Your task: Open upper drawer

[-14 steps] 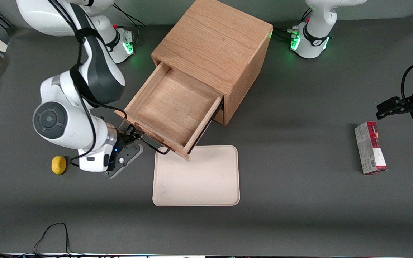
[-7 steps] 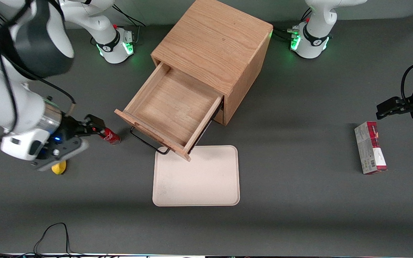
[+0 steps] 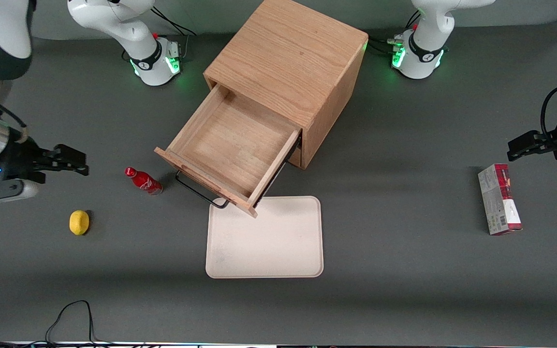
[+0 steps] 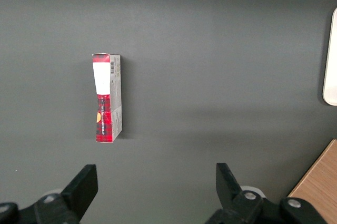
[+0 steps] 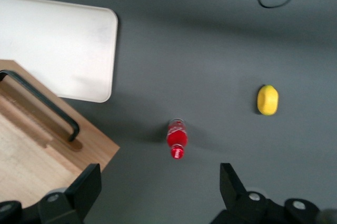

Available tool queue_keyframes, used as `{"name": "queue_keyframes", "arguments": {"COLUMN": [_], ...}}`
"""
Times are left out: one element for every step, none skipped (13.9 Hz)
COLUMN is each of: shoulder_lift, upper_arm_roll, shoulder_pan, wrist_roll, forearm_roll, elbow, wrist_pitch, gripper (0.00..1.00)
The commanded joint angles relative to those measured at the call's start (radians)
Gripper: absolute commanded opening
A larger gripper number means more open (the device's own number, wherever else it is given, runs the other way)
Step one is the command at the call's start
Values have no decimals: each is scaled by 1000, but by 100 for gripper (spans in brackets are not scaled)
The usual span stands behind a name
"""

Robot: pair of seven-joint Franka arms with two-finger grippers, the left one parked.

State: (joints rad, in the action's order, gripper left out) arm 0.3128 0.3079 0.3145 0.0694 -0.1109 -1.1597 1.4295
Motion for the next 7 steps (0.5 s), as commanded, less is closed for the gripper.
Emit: {"name": "queue_keyframes", "arguments": {"shoulder_lift": [-141, -176, -207, -233, -256, -274, -282], "upper_arm_roll": [-82, -148, -200, -226, -255, -286, -299], "shoulder_pan": [-104, -171, -230, -262, -294, -325, -345], "wrist_roll": [-31, -33, -31, -31, -31, -31, -31], "forearm_roll": [13, 14, 31, 57, 59, 63, 63], "elbow": [-197, -248, -291, -326, -360, -389, -400], "wrist_pitch": [119, 162, 184, 203, 232, 256, 261], "gripper": [100, 100, 100, 100, 100, 100, 100]}}
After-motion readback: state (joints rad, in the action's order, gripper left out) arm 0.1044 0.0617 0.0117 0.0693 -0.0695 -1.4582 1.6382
